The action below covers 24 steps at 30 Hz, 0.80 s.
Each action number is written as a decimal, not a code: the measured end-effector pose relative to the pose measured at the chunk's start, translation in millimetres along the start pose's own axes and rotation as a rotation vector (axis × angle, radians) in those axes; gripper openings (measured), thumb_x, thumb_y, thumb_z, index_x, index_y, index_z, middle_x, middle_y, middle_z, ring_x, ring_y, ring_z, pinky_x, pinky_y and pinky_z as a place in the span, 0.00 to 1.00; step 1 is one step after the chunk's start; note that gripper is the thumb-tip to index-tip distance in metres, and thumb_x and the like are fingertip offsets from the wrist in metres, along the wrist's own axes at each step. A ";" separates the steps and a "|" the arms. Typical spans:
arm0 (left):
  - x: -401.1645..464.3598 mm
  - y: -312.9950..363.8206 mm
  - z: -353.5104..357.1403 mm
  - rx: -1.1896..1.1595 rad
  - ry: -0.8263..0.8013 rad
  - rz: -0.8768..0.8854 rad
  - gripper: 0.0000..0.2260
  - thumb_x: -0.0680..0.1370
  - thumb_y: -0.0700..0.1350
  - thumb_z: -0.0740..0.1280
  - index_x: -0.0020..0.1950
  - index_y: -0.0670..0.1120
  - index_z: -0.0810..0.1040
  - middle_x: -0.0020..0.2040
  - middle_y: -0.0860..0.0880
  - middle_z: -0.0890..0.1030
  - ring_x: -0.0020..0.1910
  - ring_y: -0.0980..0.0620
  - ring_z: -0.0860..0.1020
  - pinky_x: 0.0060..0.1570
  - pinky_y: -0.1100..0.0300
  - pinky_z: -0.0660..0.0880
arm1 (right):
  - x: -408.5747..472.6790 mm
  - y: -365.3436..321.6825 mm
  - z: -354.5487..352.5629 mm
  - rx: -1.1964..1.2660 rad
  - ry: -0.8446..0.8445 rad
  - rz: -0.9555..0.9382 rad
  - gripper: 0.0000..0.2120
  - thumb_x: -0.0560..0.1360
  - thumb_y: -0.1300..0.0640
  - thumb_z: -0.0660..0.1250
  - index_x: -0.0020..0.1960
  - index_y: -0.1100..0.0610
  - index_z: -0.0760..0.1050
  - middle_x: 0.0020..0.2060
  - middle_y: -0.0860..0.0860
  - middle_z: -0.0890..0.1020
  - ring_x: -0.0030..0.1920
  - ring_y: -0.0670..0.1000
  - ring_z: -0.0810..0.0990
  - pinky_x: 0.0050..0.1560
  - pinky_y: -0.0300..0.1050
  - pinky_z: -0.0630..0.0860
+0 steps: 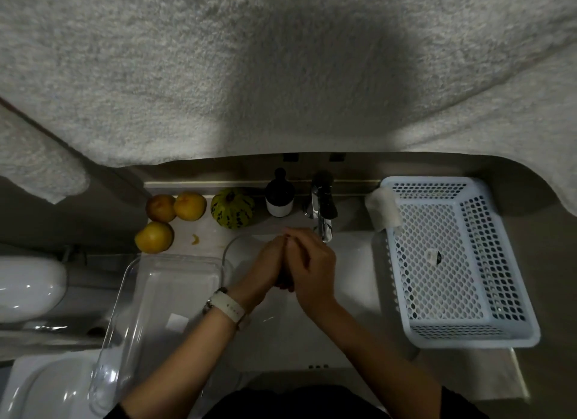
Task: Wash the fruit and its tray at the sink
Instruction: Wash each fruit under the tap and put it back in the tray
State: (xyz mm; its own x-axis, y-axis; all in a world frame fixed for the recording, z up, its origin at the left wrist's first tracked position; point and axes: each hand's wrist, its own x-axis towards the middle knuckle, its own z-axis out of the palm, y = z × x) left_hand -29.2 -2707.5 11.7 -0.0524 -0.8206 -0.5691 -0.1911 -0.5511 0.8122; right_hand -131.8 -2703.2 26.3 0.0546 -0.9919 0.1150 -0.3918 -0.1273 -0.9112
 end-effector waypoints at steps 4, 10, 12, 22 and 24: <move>-0.1 -7.3 7.1 0.521 0.186 0.445 0.11 0.80 0.37 0.60 0.61 0.38 0.76 0.51 0.40 0.82 0.40 0.53 0.76 0.41 0.69 0.72 | 5.9 0.2 5.8 0.402 0.175 0.742 0.11 0.81 0.58 0.58 0.53 0.54 0.79 0.52 0.55 0.81 0.48 0.51 0.80 0.40 0.47 0.79; 1.4 -21.4 11.3 0.277 0.091 0.291 0.11 0.83 0.40 0.56 0.61 0.43 0.74 0.53 0.39 0.77 0.39 0.56 0.81 0.32 0.61 0.76 | 12.0 8.8 -14.8 0.403 0.149 0.694 0.17 0.83 0.57 0.54 0.50 0.63 0.80 0.47 0.57 0.84 0.48 0.53 0.82 0.48 0.43 0.78; 13.1 -39.4 11.8 0.405 0.018 0.125 0.19 0.79 0.37 0.66 0.69 0.41 0.68 0.64 0.35 0.71 0.54 0.48 0.80 0.46 0.59 0.74 | 16.7 13.1 -23.5 0.374 0.161 0.607 0.20 0.84 0.55 0.52 0.50 0.66 0.77 0.41 0.57 0.84 0.42 0.53 0.82 0.43 0.41 0.78; 66.0 -48.8 43.7 -0.365 -0.116 -0.563 0.27 0.77 0.64 0.61 0.66 0.45 0.71 0.37 0.42 0.84 0.27 0.48 0.80 0.26 0.61 0.76 | 34.9 17.9 -30.8 0.414 0.122 0.577 0.20 0.84 0.55 0.51 0.40 0.58 0.75 0.27 0.49 0.77 0.28 0.45 0.74 0.30 0.36 0.70; 70.4 -45.3 48.4 -0.476 -0.135 -0.566 0.24 0.78 0.61 0.63 0.68 0.47 0.71 0.48 0.42 0.82 0.35 0.47 0.82 0.29 0.58 0.78 | 38.9 14.9 -32.5 0.438 0.119 0.571 0.19 0.84 0.55 0.52 0.39 0.56 0.75 0.27 0.49 0.77 0.28 0.45 0.73 0.30 0.37 0.69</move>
State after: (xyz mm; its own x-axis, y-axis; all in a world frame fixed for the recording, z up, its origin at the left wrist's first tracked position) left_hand -71.7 -2732.9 -71.4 -0.1975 -0.3837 -0.9021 0.2188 -0.9143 0.3410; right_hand -165.4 -2743.8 30.0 -0.1583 -0.9000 -0.4062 0.0755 0.3992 -0.9138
